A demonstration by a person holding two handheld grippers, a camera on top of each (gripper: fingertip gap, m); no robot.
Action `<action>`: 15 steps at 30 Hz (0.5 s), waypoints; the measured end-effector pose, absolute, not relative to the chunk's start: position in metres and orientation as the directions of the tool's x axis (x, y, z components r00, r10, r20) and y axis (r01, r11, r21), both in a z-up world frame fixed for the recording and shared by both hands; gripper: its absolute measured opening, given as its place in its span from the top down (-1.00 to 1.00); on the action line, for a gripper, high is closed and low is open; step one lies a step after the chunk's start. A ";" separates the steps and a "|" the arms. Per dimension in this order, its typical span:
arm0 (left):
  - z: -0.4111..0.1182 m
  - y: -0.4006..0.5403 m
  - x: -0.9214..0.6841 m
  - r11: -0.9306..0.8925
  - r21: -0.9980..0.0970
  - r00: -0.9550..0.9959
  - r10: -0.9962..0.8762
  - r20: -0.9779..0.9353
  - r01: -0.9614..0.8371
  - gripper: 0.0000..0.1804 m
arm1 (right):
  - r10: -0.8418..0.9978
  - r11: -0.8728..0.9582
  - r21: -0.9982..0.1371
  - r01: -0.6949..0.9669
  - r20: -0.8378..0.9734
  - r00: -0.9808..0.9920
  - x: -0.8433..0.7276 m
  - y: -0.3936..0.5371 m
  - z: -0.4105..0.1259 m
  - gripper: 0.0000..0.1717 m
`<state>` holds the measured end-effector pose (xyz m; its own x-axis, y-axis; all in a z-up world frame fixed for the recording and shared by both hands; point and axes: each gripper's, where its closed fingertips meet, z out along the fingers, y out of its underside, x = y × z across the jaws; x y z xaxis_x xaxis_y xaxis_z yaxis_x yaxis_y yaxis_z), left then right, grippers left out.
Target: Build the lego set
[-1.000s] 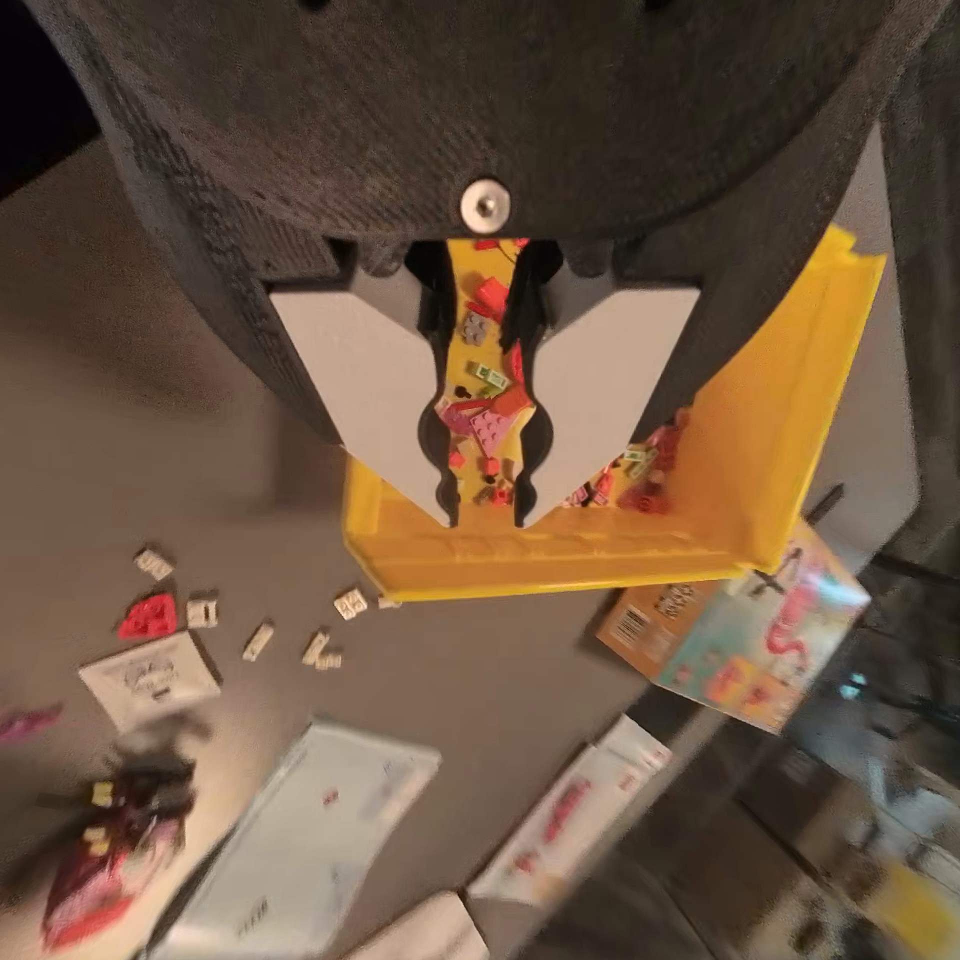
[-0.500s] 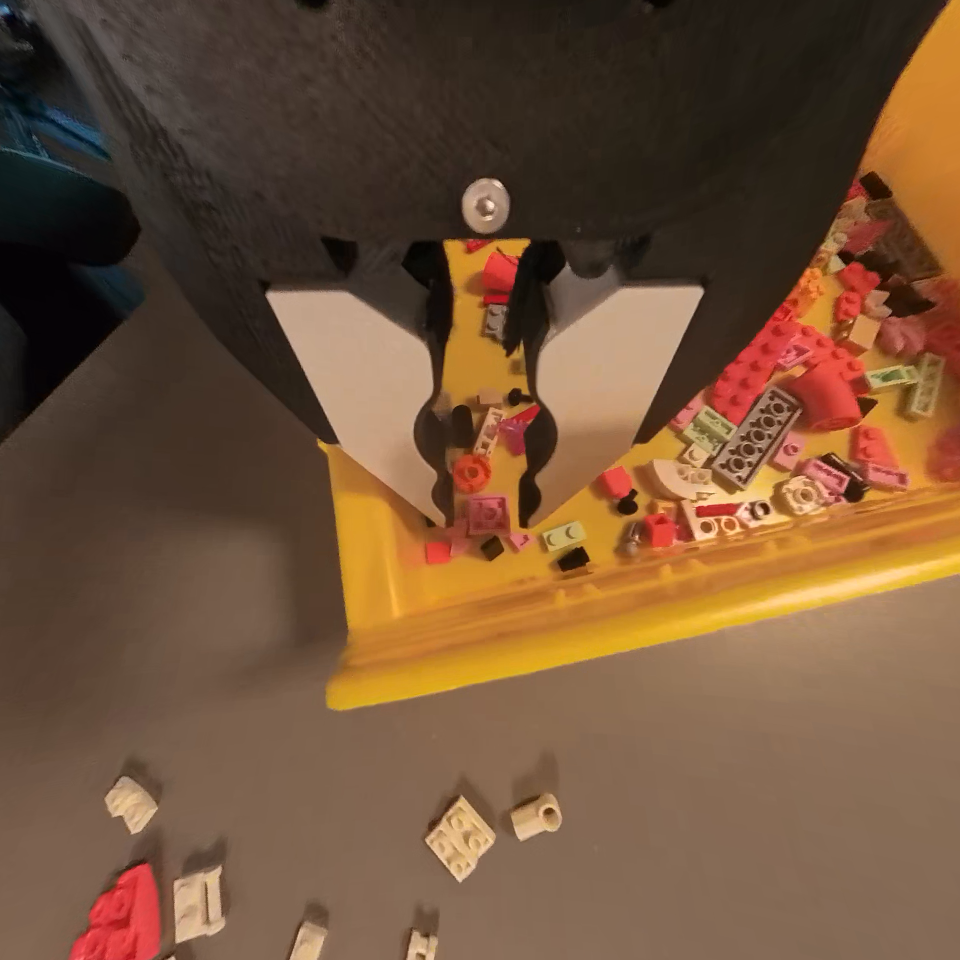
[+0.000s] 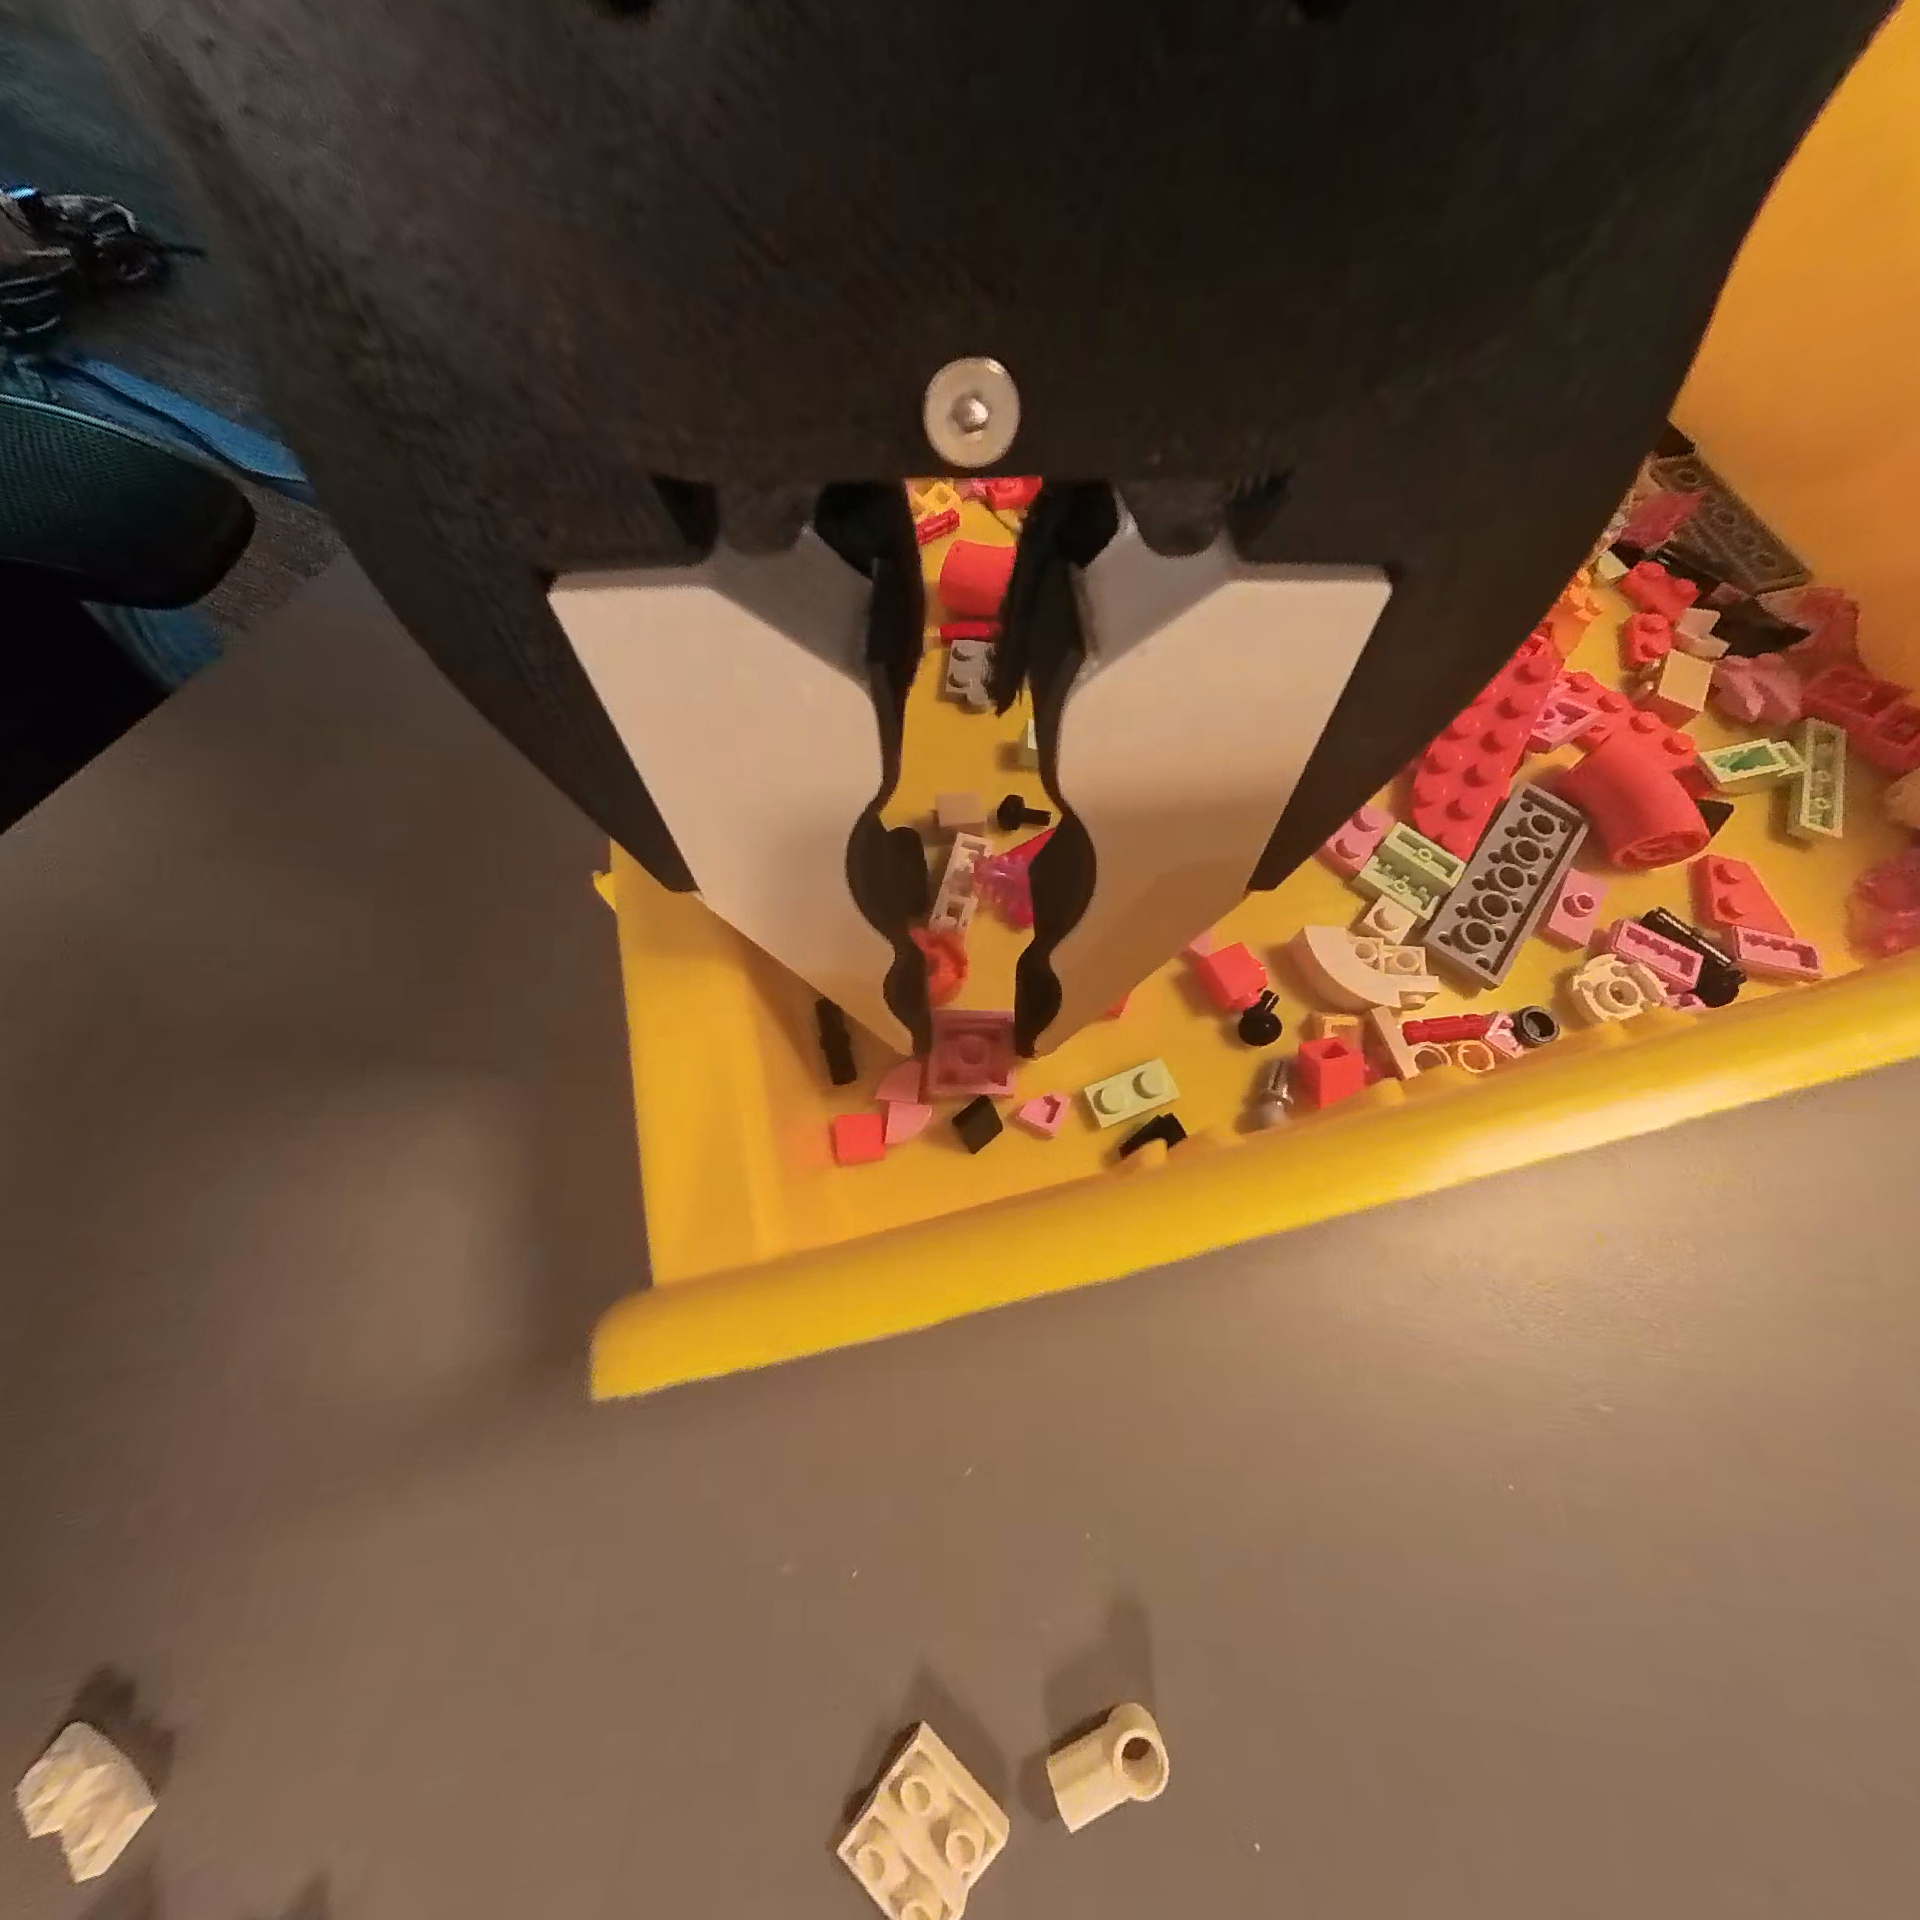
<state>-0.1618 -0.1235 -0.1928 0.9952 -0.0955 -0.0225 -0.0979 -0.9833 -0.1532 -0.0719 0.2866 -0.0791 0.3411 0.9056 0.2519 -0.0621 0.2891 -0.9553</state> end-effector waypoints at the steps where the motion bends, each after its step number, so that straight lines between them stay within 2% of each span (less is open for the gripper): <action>1: -0.193 -0.123 -0.162 -0.982 -0.160 0.995 -0.100 -0.031 -0.103 0.82 | 0.906 0.288 -0.955 -0.063 0.251 0.341 -0.072 0.287 -0.079 1.00; 3: -0.190 -0.125 -0.168 -0.977 -0.183 0.992 -0.094 -0.082 -0.108 0.82 | 0.906 0.289 -0.955 -0.064 0.251 0.341 -0.072 0.287 -0.079 1.00; 5: -0.178 -0.124 -0.177 -0.964 -0.252 0.987 -0.047 -0.156 -0.086 0.83 | 0.902 0.297 -0.952 -0.072 0.255 0.347 -0.070 0.287 -0.076 1.00; 7: -0.148 -0.117 -0.185 -0.916 -0.397 0.970 0.043 -0.239 -0.057 0.83 | 0.907 0.309 -0.945 -0.103 0.261 0.332 -0.069 0.281 -0.069 1.00; 9: -0.103 -0.104 -0.185 -0.801 -0.597 0.947 0.159 -0.281 -0.042 0.83 | 0.934 0.311 -0.934 -0.179 0.265 0.239 -0.068 0.259 -0.054 1.00; 11: -0.056 -0.084 -0.165 -0.599 -0.800 0.954 0.230 -0.192 -0.016 0.83 | 0.966 0.254 -0.919 -0.302 0.259 0.022 -0.066 0.211 -0.029 0.86; 12: -0.036 -0.073 -0.146 -0.485 -0.875 0.973 0.209 -0.102 0.013 0.83 | 0.958 0.210 -0.910 -0.358 0.264 -0.110 -0.061 0.182 -0.016 0.78; 15: 0.004 -0.044 -0.087 -0.234 -0.959 0.986 0.003 0.164 0.160 0.83 | 0.793 0.119 -0.871 -0.477 0.372 -0.482 -0.028 0.083 0.013 0.80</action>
